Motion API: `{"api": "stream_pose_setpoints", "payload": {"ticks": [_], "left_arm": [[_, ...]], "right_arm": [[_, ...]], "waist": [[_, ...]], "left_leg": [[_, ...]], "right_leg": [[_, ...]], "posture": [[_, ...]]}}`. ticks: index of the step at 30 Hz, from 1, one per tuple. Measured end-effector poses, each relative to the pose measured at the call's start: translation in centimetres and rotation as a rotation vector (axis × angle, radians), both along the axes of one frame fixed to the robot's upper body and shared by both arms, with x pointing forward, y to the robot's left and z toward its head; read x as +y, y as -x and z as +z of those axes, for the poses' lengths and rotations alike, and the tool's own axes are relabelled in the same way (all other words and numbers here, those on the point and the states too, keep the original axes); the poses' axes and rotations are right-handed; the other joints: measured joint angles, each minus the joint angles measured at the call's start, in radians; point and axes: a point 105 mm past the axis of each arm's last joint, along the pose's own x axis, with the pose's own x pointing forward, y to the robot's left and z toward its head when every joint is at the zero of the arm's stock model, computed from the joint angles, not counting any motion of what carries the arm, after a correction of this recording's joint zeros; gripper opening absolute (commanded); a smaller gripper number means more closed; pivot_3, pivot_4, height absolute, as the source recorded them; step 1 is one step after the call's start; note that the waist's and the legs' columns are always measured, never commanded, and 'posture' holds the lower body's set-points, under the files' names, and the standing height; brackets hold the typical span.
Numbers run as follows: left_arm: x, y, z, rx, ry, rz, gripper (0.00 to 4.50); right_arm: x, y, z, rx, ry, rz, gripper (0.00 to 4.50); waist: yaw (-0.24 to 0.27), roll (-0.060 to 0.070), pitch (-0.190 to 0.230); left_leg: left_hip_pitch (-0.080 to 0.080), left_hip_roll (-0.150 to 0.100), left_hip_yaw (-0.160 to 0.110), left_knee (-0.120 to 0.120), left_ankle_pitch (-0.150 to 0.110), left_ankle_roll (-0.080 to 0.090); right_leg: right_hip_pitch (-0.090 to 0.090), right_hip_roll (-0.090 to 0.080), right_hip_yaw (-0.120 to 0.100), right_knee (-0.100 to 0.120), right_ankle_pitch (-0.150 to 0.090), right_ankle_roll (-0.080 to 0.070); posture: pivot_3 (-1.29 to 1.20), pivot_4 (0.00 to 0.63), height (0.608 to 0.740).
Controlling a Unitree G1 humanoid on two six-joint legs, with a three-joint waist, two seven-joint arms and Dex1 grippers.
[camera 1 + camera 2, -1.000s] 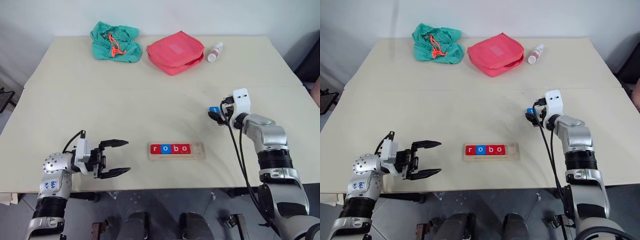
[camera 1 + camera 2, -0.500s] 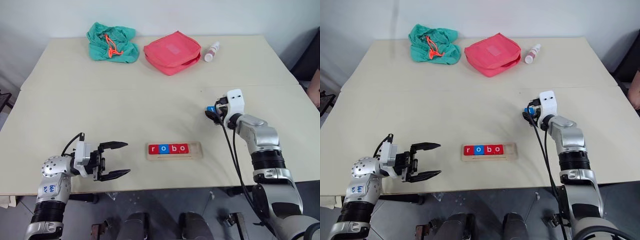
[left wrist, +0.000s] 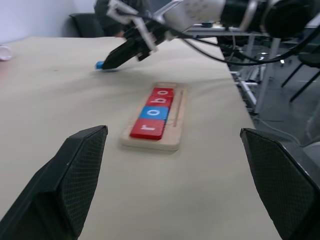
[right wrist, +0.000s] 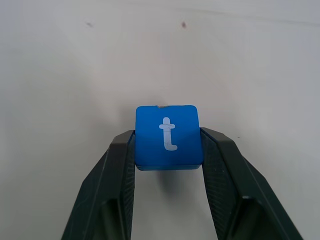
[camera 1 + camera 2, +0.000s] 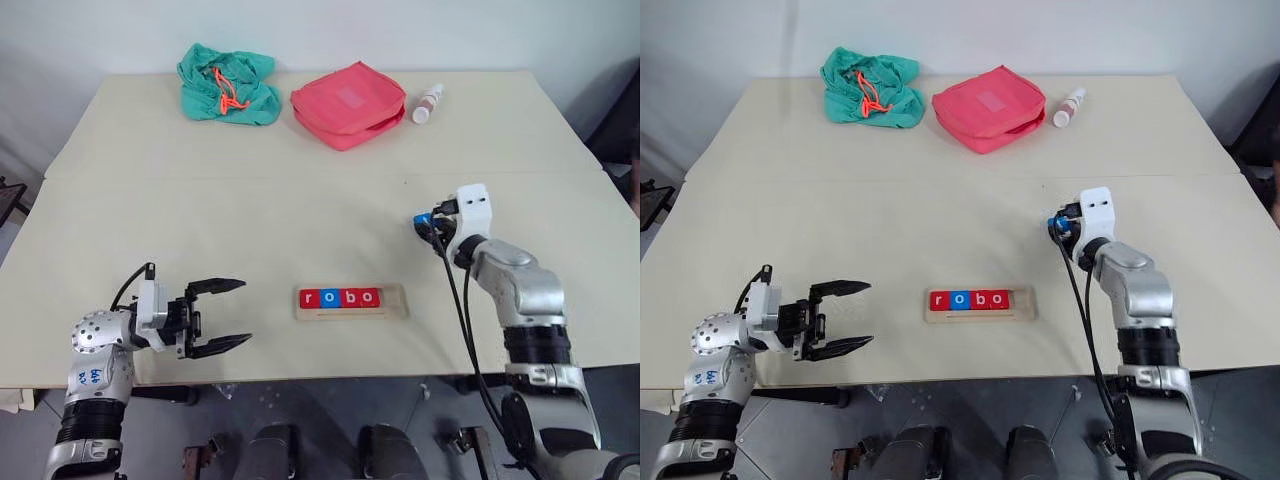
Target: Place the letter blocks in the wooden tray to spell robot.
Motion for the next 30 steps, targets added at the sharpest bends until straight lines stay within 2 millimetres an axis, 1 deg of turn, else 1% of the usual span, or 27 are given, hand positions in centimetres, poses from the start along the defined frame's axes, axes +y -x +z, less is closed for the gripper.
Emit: {"api": "stream_pose_setpoints", "payload": {"ticks": [3, 6, 10, 13, 16, 18, 22, 23, 24, 27, 29, 30], "left_arm": [[0.1, 0.1, 0.1, -0.015, 0.004, 0.003, 4.5], [0.4, 0.2, 0.0, -0.009, 0.019, 0.003, 4.5], [0.8, 0.1, 0.0, 0.002, 0.034, 0.011, 4.5], [1.0, -0.3, 0.1, 0.01, 0.038, 0.018, 4.5], [1.1, -0.6, 0.3, 0.009, 0.04, 0.021, 4.5], [1.0, -0.7, 0.4, 0.004, 0.039, 0.016, 4.5], [0.6, -0.9, 0.7, -0.007, 0.038, 0.002, 4.5], [0.6, -0.9, 0.8, -0.008, 0.037, 0.001, 4.5], [0.6, -1.0, 0.8, -0.01, 0.037, 0.0, 4.5], [0.6, -1.0, 0.8, -0.011, 0.037, -0.001, 4.5], [0.6, -1.0, 0.8, -0.011, 0.037, -0.001, 4.5], [0.5, -1.0, 0.8, -0.01, 0.037, -0.001, 4.5]], "right_arm": [[-0.2, 2.3, 0.1, -0.009, -0.004, 0.018, 1.46], [-1.0, 5.1, -0.5, 0.011, 0.008, 0.015, 1.46], [-1.7, 7.5, -0.8, 0.029, 0.024, -0.007, 1.46], [-1.7, 8.6, -1.3, 0.047, 0.03, -0.019, 1.46], [-1.9, 9.9, -2.7, 0.09, 0.015, -0.056, 1.46], [-1.9, 10.3, -3.4, 0.115, 0.004, -0.074, 1.46], [-2.0, 10.7, -3.9, 0.129, 0.0, -0.102, 1.46], [-2.0, 10.8, -4.0, 0.129, 0.0, -0.106, 2.19], [-2.0, 10.9, -3.9, 0.127, 0.001, -0.108, 2.44], [-1.9, 11.1, -4.0, 0.124, 0.0, -0.109, 3.49], [-1.5, 11.7, -4.2, 0.123, -0.013, -0.101, 4.21], [-1.4, 11.9, -4.3, 0.125, -0.014, -0.095, 4.48]], "waist": [[0.005, 0.0, 0.0], [0.011, 0.0, 0.0], [0.017, 0.0, 0.0], [0.02, 0.0, 0.0], [0.026, 0.0, 0.0], [0.026, 0.0, 0.0], [0.025, 0.0, 0.0], [0.025, 0.0, 0.0], [0.025, 0.0, 0.0], [0.025, 0.0, 0.0], [0.025, 0.0, 0.0], [0.026, 0.0, 0.0]], "left_leg": [[0.0, -0.001, -0.001, 0.0, 0.0, 0.0], [0.0, -0.001, 0.0, 0.0, 0.0, 0.0], [0.0, 0.0, 0.002, 0.0, 0.0, 0.0], [0.001, 0.0, 0.002, 0.0, 0.0, 0.0], [0.0, -0.001, 0.001, 0.0, 0.0, 0.0], [0.001, -0.001, 0.001, 0.001, 0.0, 0.0], [0.001, -0.001, 0.001, 0.001, 0.0, 0.0], [0.001, -0.001, 0.002, 0.001, 0.0, 0.0], [0.001, -0.001, 0.002, 0.001, 0.0, 0.0], [0.001, 0.0, 0.001, 0.001, 0.0, 0.0], [0.001, 0.0, 0.001, 0.0, 0.0, 0.0], [0.001, -0.001, 0.001, 0.0, 0.0, 0.0]], "right_leg": [[0.0, 0.0, 0.0, 0.0, 0.0, 0.0], [0.001, 0.0, 0.001, -0.001, 0.0, 0.0], [0.001, 0.0, 0.002, -0.001, 0.0, 0.0], [0.0, 0.0, 0.002, -0.001, 0.0, 0.0], [0.001, 0.0, 0.002, -0.001, 0.0, 0.0], [0.001, 0.0, 0.002, -0.001, 0.0, 0.0], [0.001, 0.0, 0.002, 0.0, 0.0, 0.0], [0.001, 0.0, 0.002, -0.001, 0.0, 0.0], [0.001, 0.0, 0.002, -0.001, 0.0, 0.0], [0.001, 0.0, 0.002, -0.001, 0.0, 0.0], [0.001, 0.0, 0.002, 0.0, 0.0, 0.0], [0.001, 0.0, 0.002, 0.0, 0.0, 0.0]], "posture": [[0.0, 0.15, 0.74], [0.0, 0.15, 0.74], [0.0, 0.15, 0.74], [0.0, 0.15, 0.74], [0.0, 0.15, 0.74], [0.0, 0.15, 0.74], [0.0, 0.15, 0.74], [0.0, 0.15, 0.74], [0.0, 0.15, 0.74], [0.0, 0.15, 0.74], [0.0, 0.15, 0.74], [0.0, 0.15, 0.74]]}}
